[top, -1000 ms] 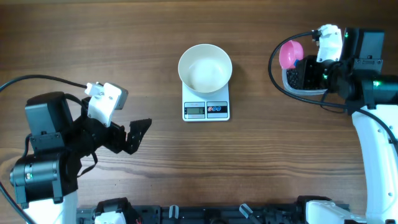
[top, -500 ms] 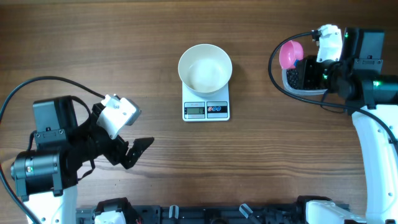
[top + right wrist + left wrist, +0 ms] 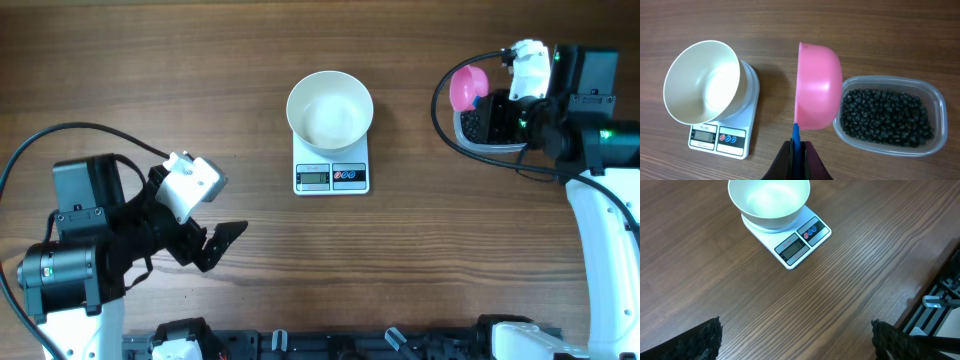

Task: Scoop item into bowl and weigh 150g on scale
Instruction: 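Lower the pink scoop into the black beans with the right gripper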

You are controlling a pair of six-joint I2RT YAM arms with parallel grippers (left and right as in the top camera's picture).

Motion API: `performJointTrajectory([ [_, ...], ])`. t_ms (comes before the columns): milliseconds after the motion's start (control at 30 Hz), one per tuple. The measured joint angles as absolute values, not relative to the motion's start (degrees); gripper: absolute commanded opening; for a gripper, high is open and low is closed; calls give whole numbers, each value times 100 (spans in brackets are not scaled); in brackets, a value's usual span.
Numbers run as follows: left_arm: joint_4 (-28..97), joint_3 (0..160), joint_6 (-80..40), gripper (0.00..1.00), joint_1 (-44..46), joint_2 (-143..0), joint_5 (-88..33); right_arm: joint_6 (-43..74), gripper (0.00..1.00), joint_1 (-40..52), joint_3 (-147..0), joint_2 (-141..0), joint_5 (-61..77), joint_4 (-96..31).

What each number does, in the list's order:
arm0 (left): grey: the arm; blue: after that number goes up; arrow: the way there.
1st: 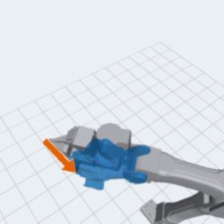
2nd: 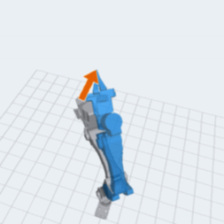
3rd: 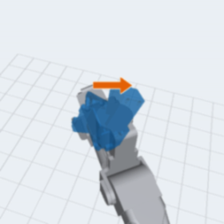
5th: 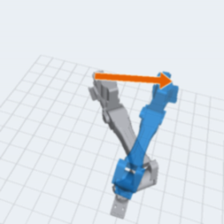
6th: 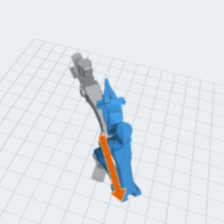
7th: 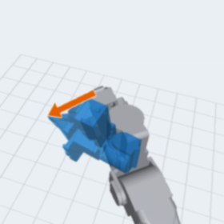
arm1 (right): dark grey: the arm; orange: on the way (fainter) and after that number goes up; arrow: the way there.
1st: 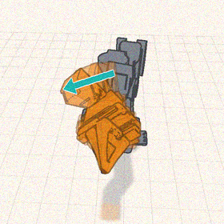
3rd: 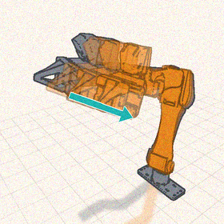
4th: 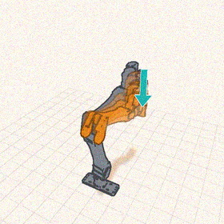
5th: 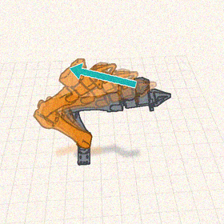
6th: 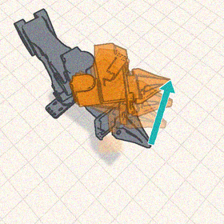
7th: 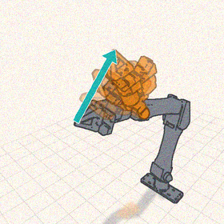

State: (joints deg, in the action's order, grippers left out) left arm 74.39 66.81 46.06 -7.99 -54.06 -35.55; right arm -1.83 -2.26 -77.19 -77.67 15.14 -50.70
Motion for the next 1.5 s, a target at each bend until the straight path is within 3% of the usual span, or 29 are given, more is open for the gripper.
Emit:
performJointTrajectory([
  [133,7439,6681,4609,100,-799,-5406,-3555,-167,4,-226,-7789,-7767,1199,-5330],
  [433,7435,6683,4609,100,-799,-5406,-3551,-67,4,-226,-9277,-7817,305,-7214],
  [667,7437,6683,4609,100,-799,-5406,-3553,-180,4,-226,-9391,-7920,224,-7229],
  [1133,7437,6683,4611,100,-799,-5406,-3553,-228,4,-226,-9393,-8121,327,-5111],
  [1500,7437,6683,4624,100,-799,-5406,-3551,-333,4,-226,-9393,-8138,471,-4410],
])
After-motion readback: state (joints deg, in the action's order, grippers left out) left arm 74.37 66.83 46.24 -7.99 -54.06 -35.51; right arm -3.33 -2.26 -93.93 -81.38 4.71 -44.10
